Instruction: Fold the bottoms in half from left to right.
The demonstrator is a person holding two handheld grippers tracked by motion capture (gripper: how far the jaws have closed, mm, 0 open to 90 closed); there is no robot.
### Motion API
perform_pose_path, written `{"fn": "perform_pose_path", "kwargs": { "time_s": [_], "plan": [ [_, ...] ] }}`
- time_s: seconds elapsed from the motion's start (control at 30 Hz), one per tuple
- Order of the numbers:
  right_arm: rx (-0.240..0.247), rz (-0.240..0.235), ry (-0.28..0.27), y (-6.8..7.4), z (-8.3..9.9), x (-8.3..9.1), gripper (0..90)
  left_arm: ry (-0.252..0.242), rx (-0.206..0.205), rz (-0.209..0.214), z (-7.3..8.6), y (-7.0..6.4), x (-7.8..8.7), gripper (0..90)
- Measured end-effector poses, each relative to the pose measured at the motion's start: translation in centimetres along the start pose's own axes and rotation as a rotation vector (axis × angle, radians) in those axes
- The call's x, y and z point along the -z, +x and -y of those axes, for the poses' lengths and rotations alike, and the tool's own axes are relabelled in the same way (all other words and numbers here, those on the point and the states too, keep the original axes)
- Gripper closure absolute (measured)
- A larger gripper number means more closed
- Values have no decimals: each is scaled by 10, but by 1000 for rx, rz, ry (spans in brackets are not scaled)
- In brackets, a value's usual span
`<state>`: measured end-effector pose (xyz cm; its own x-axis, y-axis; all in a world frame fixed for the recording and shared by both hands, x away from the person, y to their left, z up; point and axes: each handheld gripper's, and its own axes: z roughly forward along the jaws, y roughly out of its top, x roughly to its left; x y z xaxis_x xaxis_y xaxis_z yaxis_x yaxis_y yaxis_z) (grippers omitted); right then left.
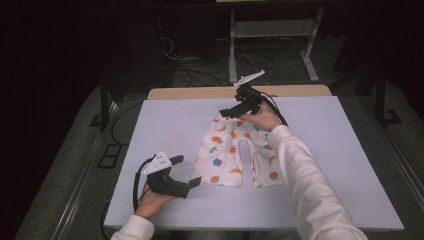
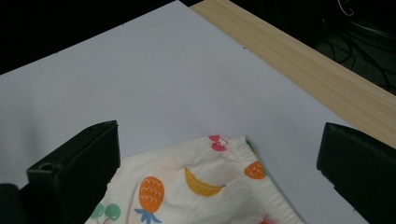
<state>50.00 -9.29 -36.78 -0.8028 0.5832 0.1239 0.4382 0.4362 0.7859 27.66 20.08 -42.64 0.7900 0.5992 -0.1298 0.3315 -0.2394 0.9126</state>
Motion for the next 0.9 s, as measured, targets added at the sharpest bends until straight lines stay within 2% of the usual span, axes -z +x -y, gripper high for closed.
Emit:
{"fn": "perform_pose_path", "kwargs": {
  "time_s": [0.17, 0.33, 0.53, 0.77, 0.9],
  "plan": [
    [-9, 8, -22, -4, -5, -6, 0, -3, 2, 0, 0, 0, 0, 0],
    [-23, 9, -15, -8, -10, -12, 0, -7, 4, 2, 0, 0, 0, 0],
    [-39, 20, -43, -13, -12, -20, 0, -8, 5, 3, 0, 0, 0, 0],
    [-68, 17, -25, -16, -14, -37, 0, -12, 6, 4, 0, 0, 1, 0],
    [-80, 10, -34, -17, -11, -48, 0, -12, 6, 5, 0, 0, 1, 0]
  ]
}}
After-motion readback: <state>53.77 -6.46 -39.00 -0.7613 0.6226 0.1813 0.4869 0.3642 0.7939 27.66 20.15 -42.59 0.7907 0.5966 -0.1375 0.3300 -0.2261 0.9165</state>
